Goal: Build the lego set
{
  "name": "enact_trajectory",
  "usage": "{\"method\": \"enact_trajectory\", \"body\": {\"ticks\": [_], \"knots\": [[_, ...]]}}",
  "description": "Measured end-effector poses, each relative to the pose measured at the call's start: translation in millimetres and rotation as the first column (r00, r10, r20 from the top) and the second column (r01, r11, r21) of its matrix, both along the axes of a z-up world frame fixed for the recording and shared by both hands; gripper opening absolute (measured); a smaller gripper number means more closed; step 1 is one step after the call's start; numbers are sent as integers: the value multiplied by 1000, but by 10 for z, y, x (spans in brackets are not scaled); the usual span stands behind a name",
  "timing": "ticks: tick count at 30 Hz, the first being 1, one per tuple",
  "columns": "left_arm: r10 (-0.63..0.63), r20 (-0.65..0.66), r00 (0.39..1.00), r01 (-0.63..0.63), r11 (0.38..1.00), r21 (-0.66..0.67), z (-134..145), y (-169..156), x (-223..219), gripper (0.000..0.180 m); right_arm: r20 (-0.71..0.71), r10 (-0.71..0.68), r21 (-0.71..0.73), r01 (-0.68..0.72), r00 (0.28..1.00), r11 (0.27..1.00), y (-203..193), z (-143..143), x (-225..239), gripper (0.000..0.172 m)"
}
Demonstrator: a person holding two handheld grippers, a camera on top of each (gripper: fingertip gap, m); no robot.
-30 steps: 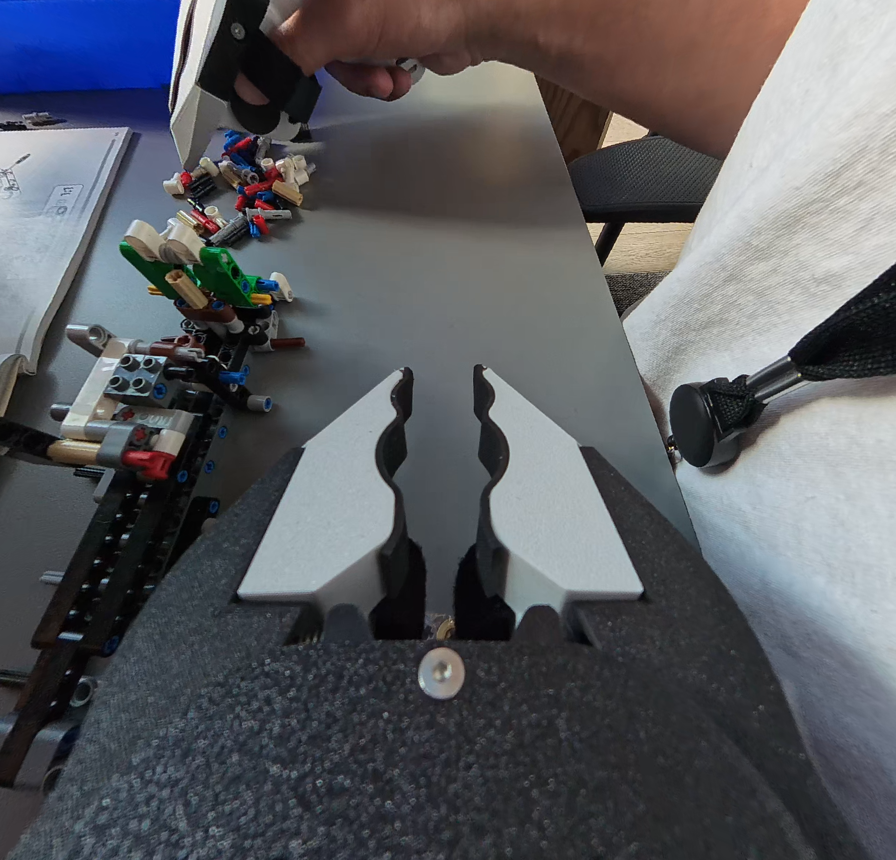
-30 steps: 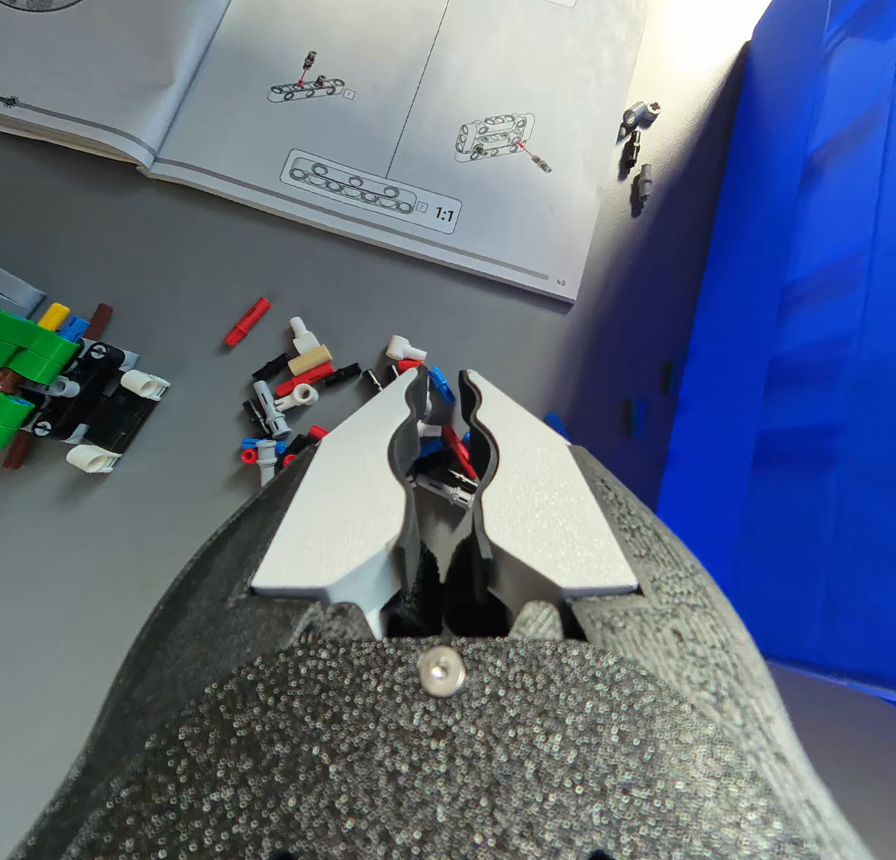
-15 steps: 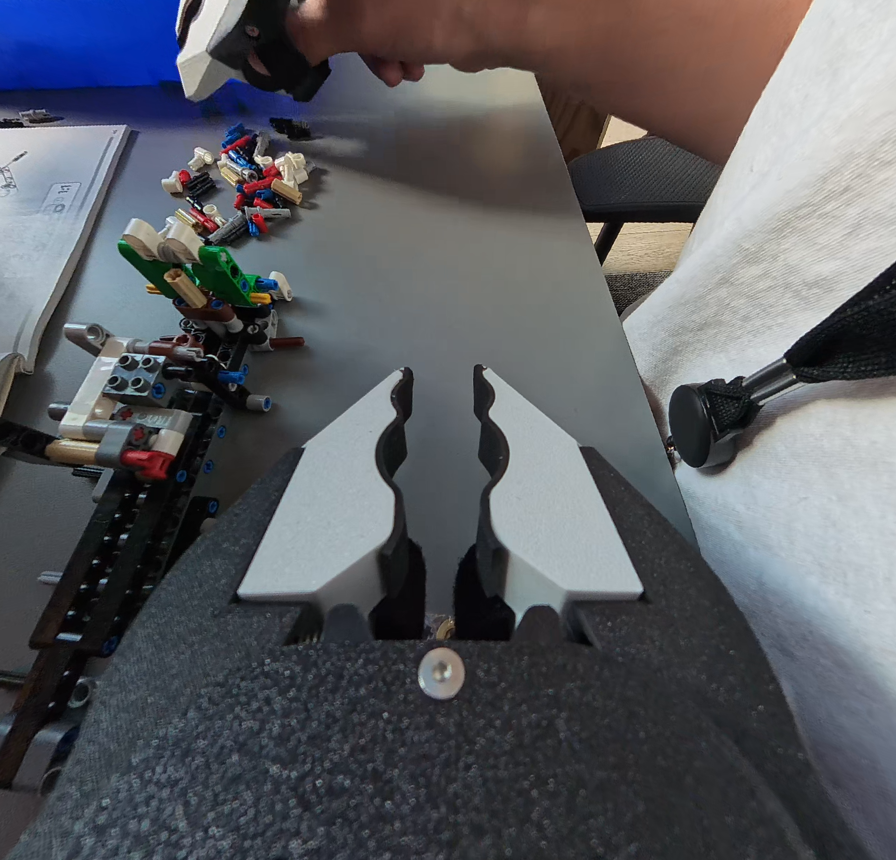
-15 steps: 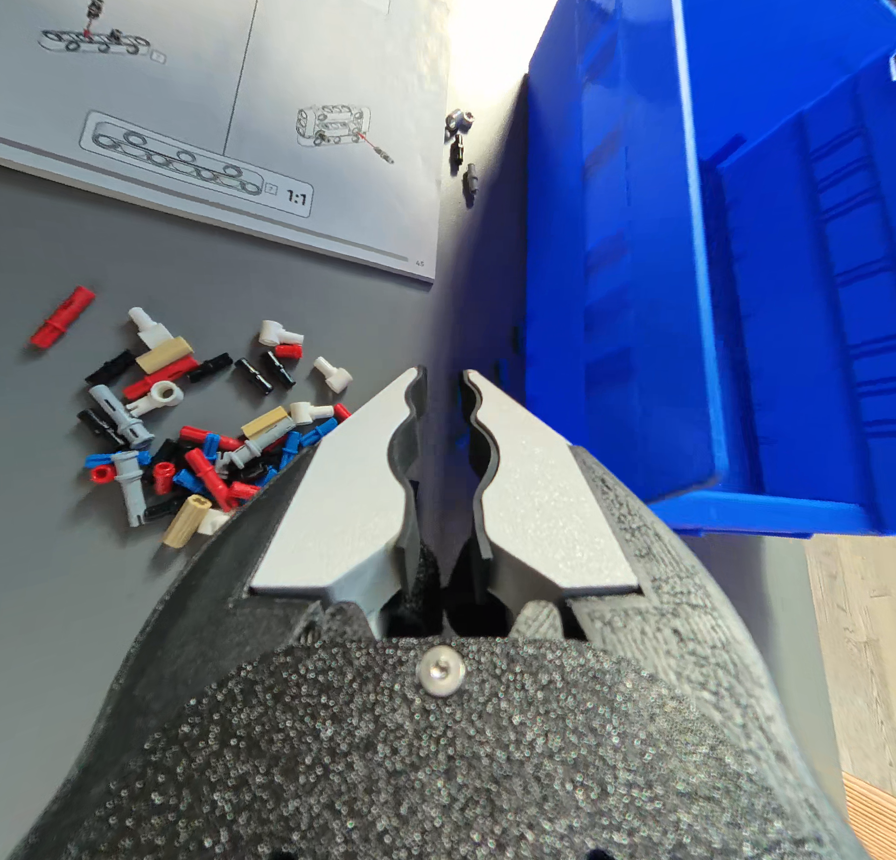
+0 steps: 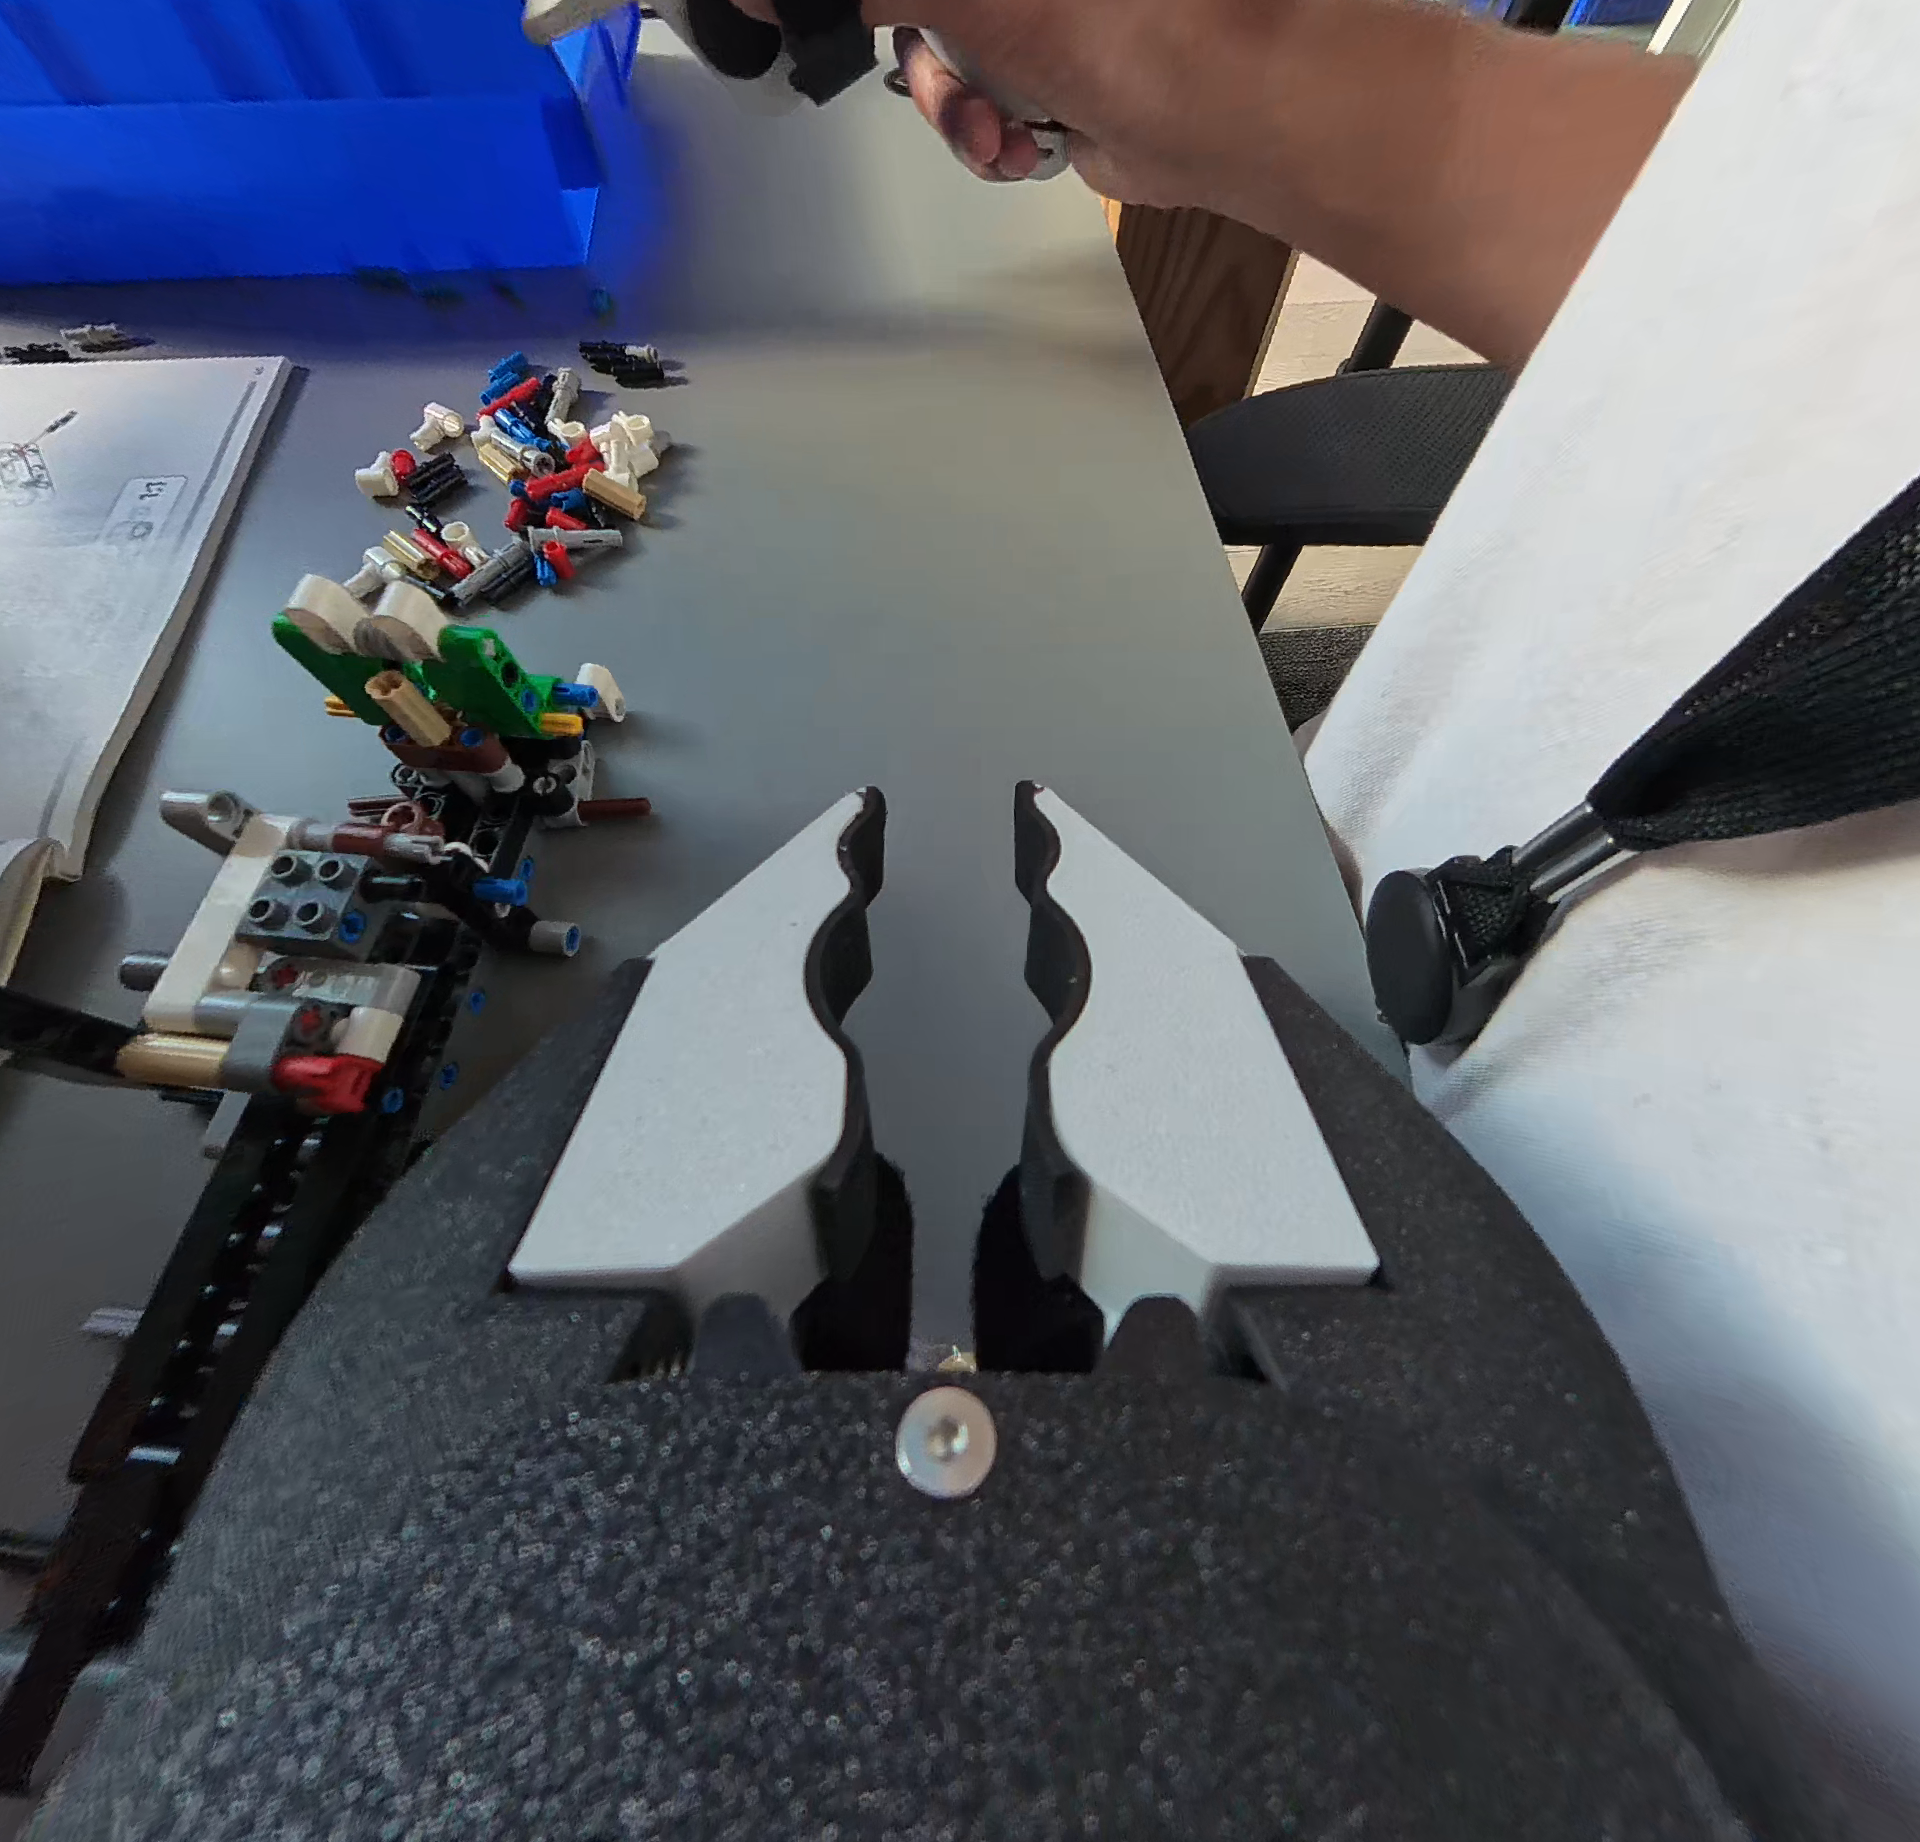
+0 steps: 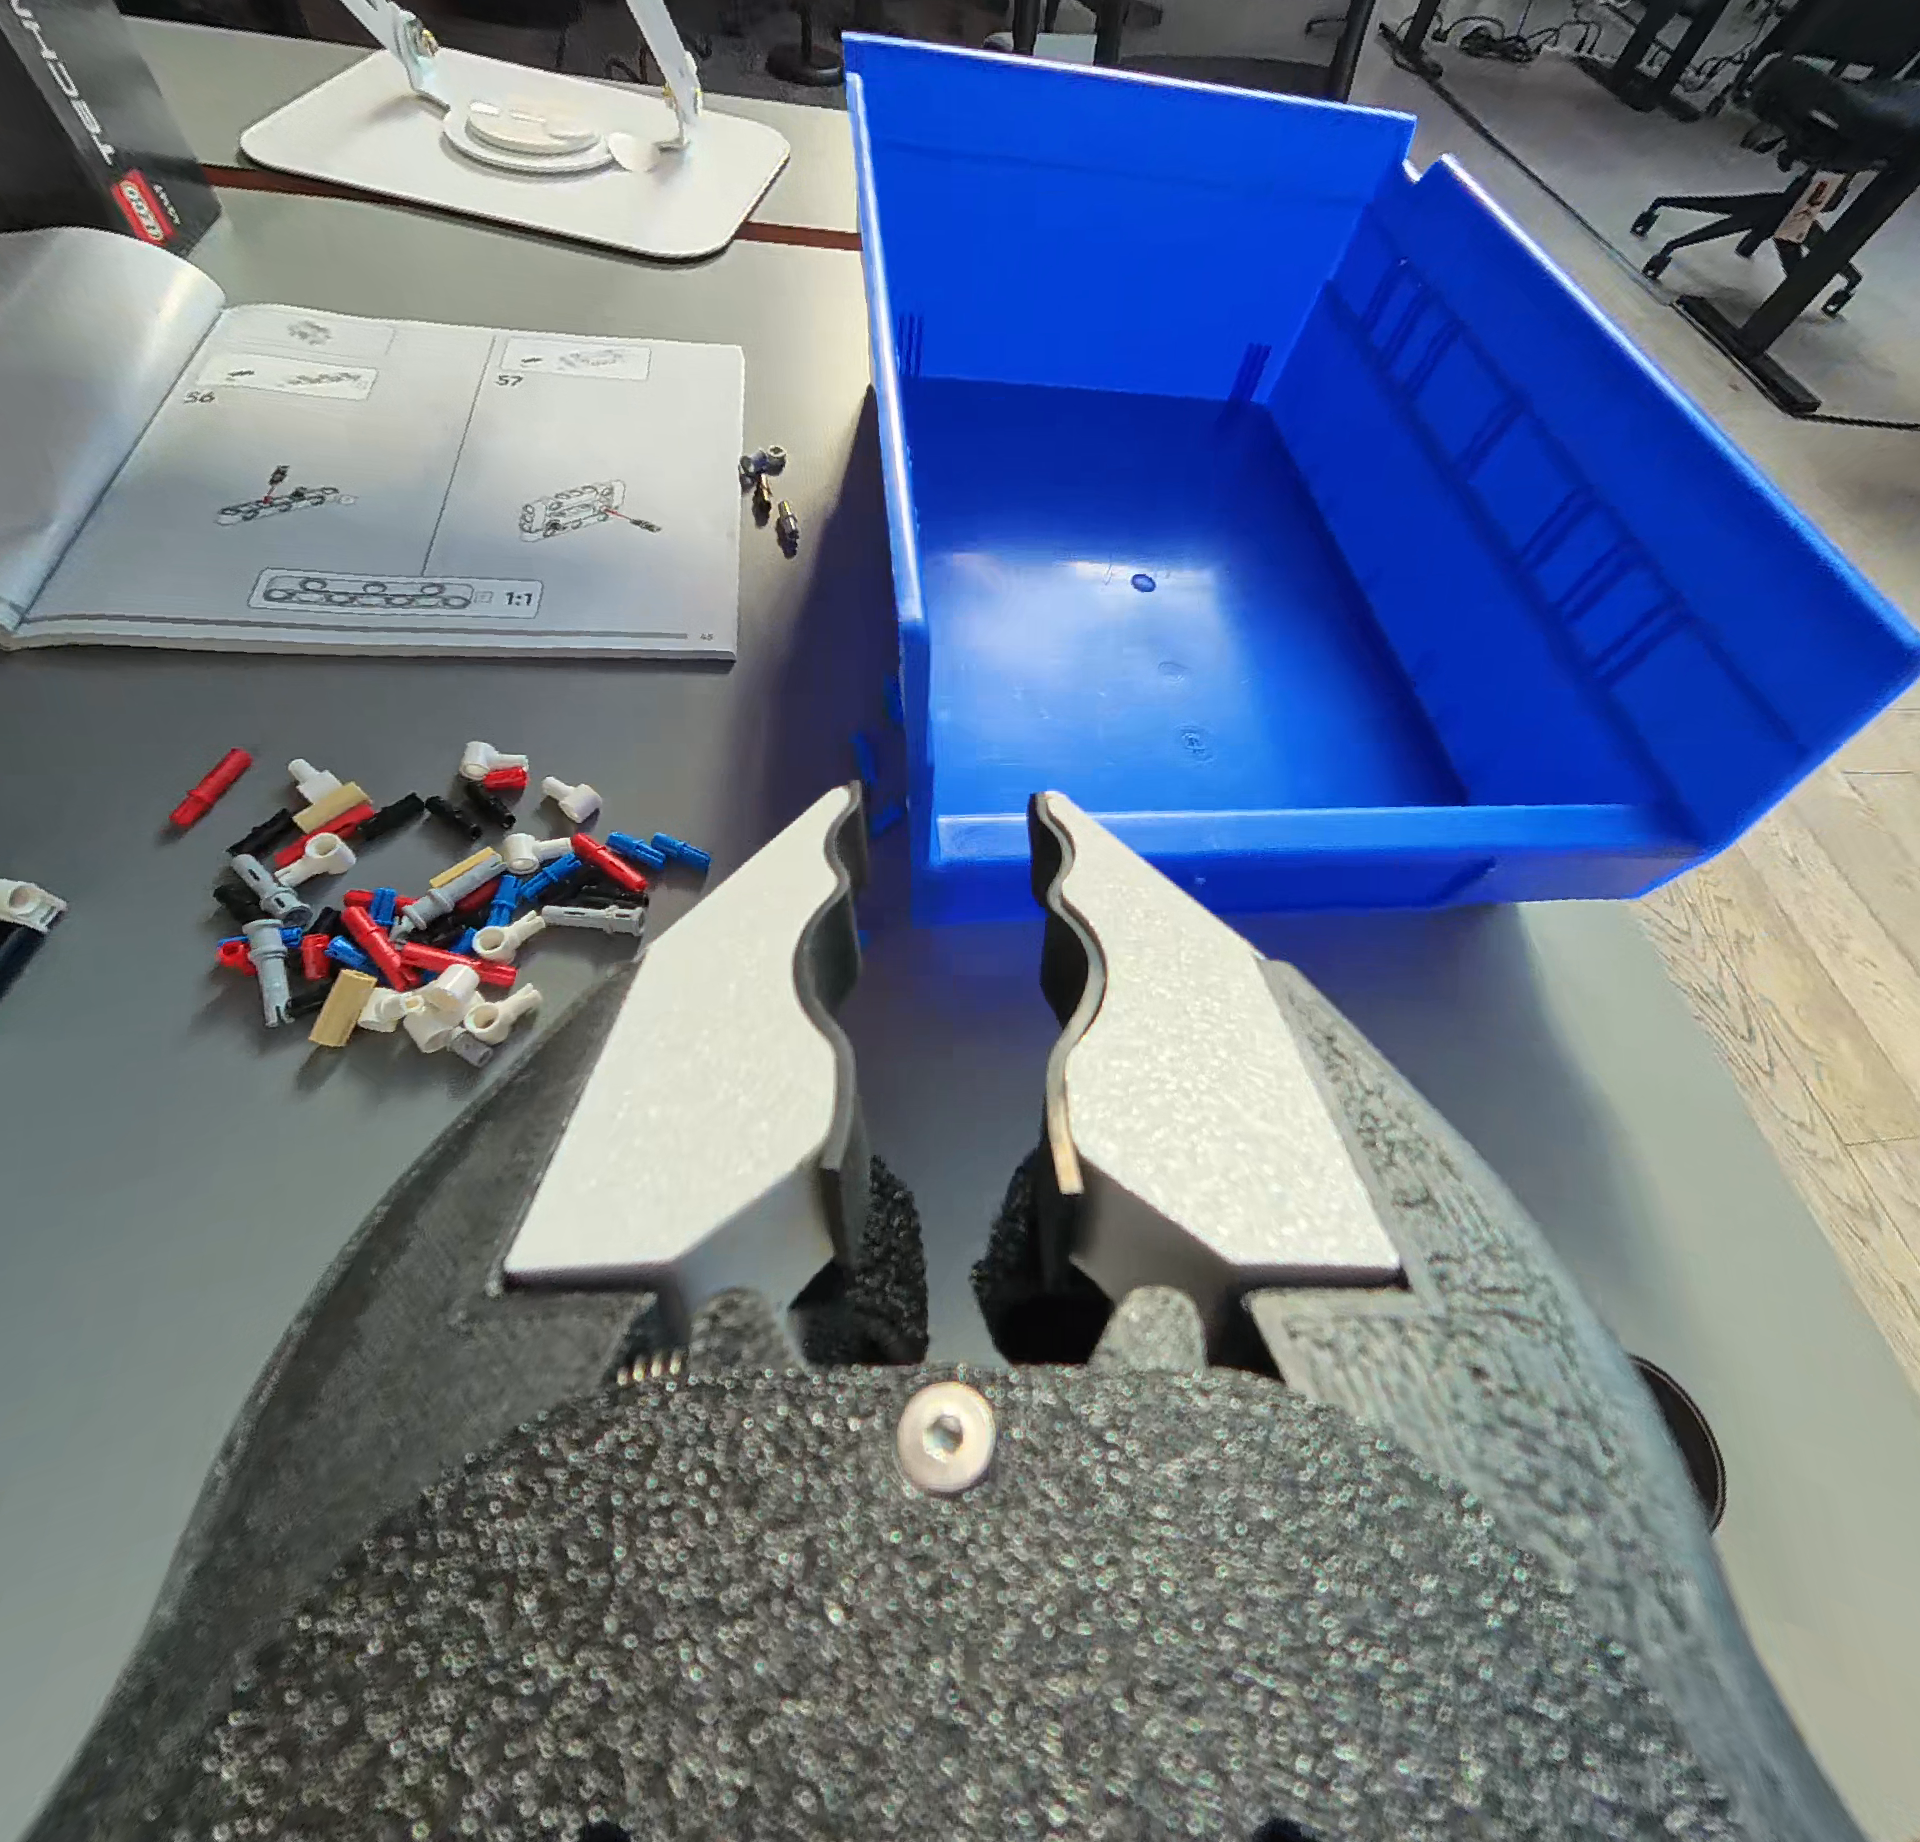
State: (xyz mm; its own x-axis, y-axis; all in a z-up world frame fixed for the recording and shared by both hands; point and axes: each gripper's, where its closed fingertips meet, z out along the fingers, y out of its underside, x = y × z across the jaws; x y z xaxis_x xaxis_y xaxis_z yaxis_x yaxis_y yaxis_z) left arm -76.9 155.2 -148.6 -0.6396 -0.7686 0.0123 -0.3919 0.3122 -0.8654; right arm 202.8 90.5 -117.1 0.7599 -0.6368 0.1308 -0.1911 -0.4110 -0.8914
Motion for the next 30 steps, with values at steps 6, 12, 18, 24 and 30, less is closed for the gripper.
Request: {"method": "enact_trajectory", "body": {"ticks": [6,12,18,24,30], "knots": [[-24,40,999,22,998,57,183,-109,50,23,-27,54,-65,-55,998,996,148,-144,127,3],[-14,53,998,10,997,74,264,-227,70,22,-21,-30,-72,28,999,997,-45,-151,102,4],[-6,33,999,5,1000,25,293,-353,68,22,-64,16,-22,-18,998,1000,-88,-151,-103,4],[-5,26,1000,5,1000,16,322,-475,109,22,-87,68,-16,-70,994,997,-104,-152,-179,3],[22,5,1000,-22,999,28,278,-567,221,22,-9,57,5,-57,998,998,-279,20,-291,19]]}}
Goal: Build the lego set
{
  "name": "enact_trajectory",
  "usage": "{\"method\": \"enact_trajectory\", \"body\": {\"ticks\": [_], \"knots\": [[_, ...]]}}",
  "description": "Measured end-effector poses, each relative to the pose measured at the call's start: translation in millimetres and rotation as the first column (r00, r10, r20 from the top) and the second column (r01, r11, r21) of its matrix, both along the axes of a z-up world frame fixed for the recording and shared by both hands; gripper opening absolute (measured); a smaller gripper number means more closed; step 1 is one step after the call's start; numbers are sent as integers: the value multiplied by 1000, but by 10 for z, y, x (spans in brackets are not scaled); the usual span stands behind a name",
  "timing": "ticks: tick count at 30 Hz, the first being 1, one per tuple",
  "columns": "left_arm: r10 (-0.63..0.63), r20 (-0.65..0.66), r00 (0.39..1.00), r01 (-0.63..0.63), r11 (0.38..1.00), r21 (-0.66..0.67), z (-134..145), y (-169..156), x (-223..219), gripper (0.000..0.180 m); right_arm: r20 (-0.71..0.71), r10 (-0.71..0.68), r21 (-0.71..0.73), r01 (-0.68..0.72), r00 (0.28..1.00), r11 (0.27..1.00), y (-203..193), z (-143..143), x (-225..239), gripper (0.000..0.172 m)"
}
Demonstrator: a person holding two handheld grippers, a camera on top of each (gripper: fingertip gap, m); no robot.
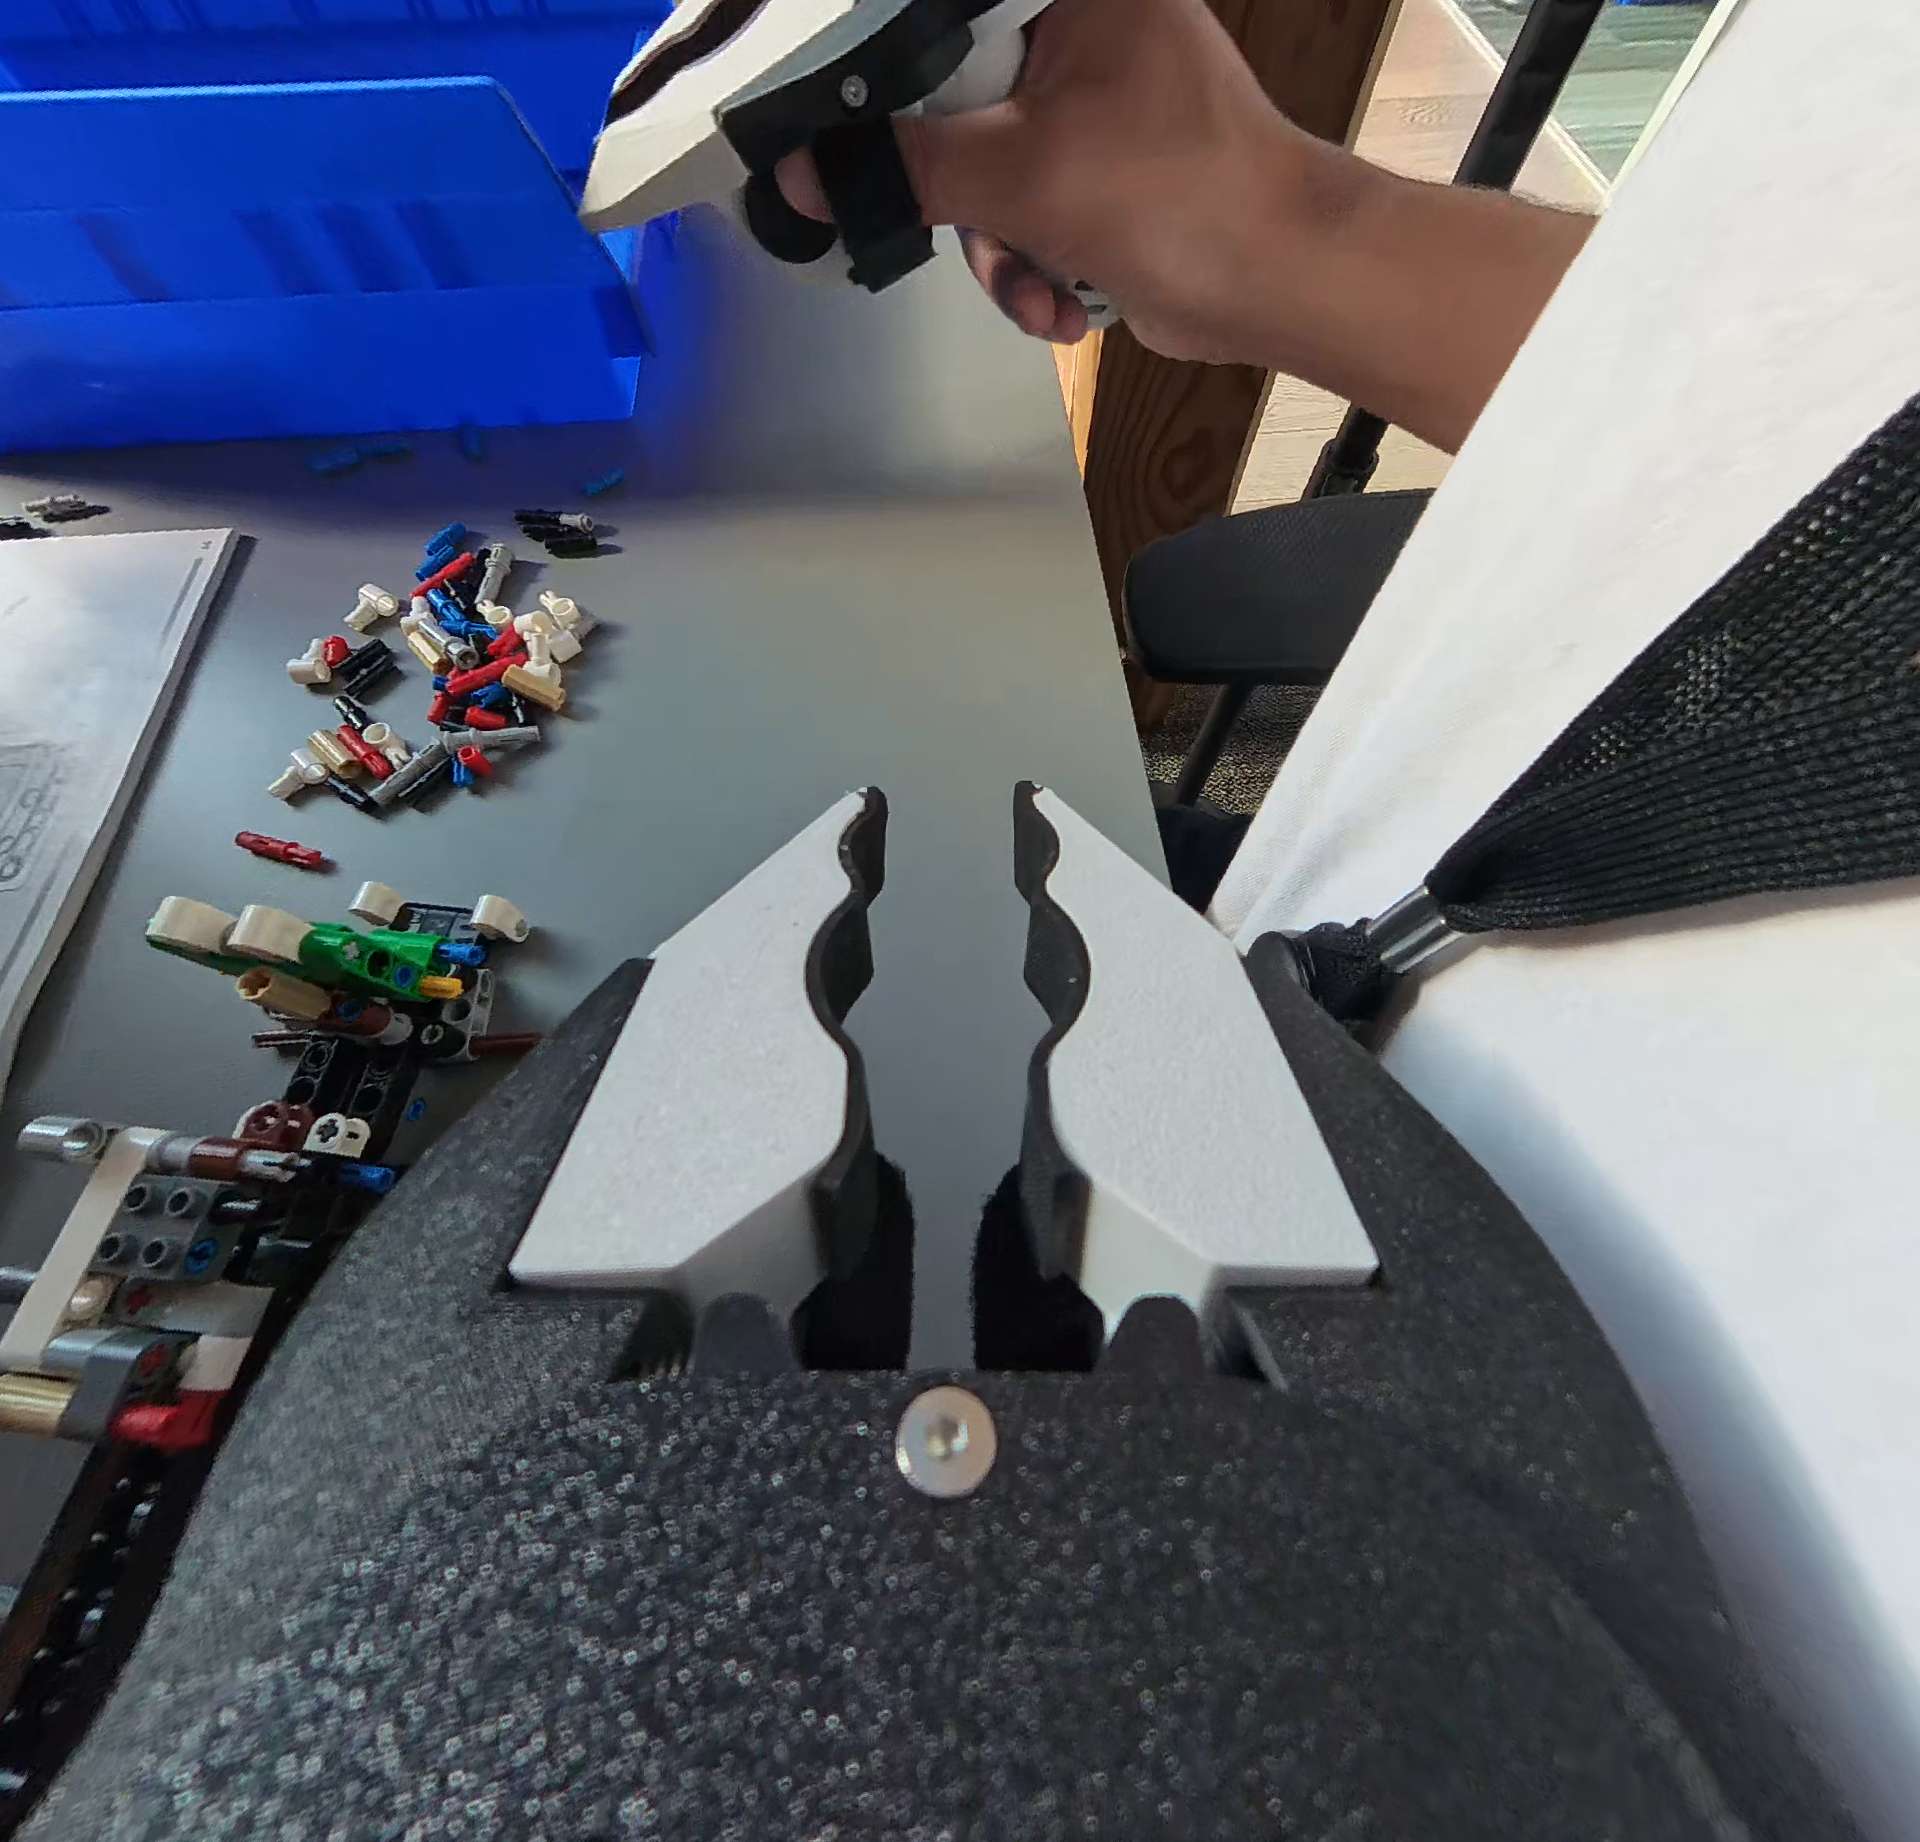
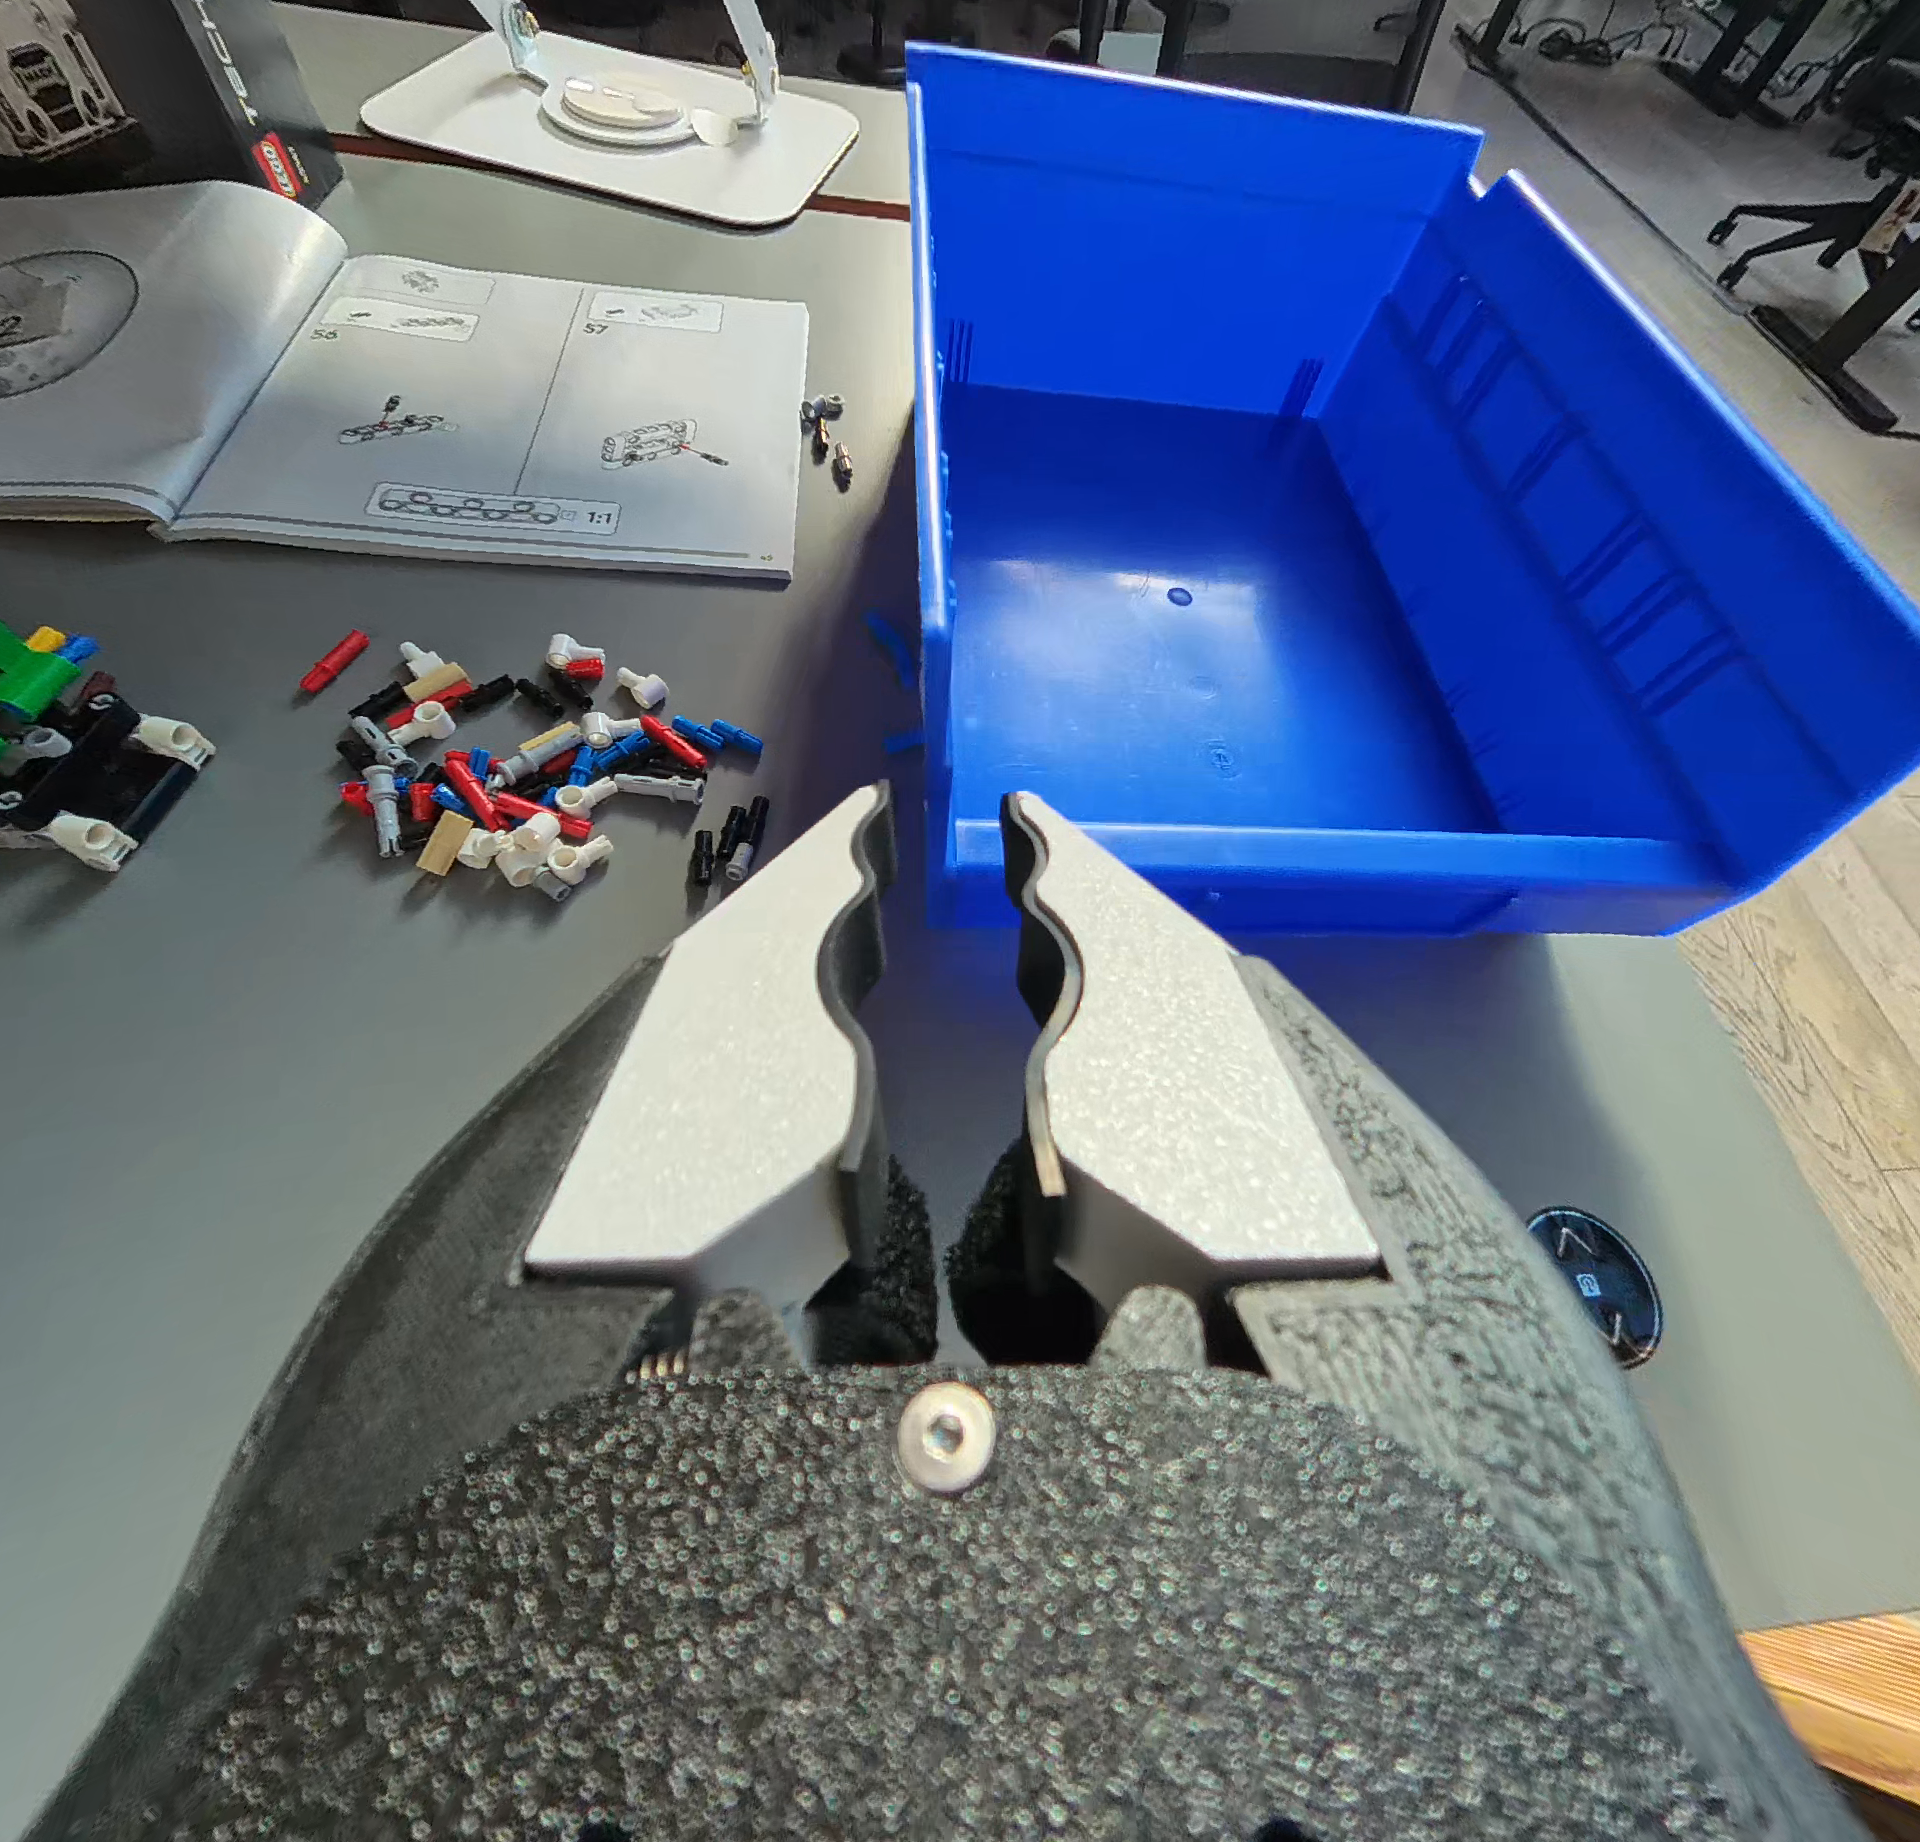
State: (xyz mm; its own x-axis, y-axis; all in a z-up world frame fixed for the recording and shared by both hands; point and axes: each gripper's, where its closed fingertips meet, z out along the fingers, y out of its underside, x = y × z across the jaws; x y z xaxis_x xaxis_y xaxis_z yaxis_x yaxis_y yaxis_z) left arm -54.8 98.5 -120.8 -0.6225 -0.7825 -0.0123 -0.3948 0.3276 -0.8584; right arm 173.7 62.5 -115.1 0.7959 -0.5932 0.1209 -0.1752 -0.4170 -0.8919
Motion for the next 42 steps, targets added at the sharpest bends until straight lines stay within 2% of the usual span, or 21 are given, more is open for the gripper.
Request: {"method": "enact_trajectory", "body": {"ticks": [2,7,12,20,25,31,36,38,42], "knots": [[21,-11,1000,-21,1000,-8,-16,6,53,22,18,36,23,-36,999,999,-30,16,-174,11],[67,-23,998,-68,995,-70,1,44,175,22,-183,75,-75,-90,980,993,140,-567,-396,19],[81,-26,996,-83,993,-88,21,134,212,22,-209,61,-160,-95,976,983,249,-679,-267,18],[94,-33,995,-97,991,-94,-12,348,242,22,-162,63,-230,-100,985,968,385,-725,-234,3],[83,-27,996,-86,991,-105,17,403,231,22,-21,22,-219,-26,1000,975,602,-561,-117,2],[79,-23,997,-81,991,-107,17,458,205,22,-115,49,-246,-76,992,966,1069,-640,-2,3],[91,-17,996,-92,992,-82,-20,497,192,22,-137,59,-279,-96,989,956,1142,-721,95,3],[93,-20,995,-95,992,-87,-37,497,187,22,-148,65,-275,-104,987,956,1143,-713,104,9],[101,-30,994,-103,990,-93,-63,498,179,22,-138,97,-201,-124,986,972,1112,-541,4,11]]}}
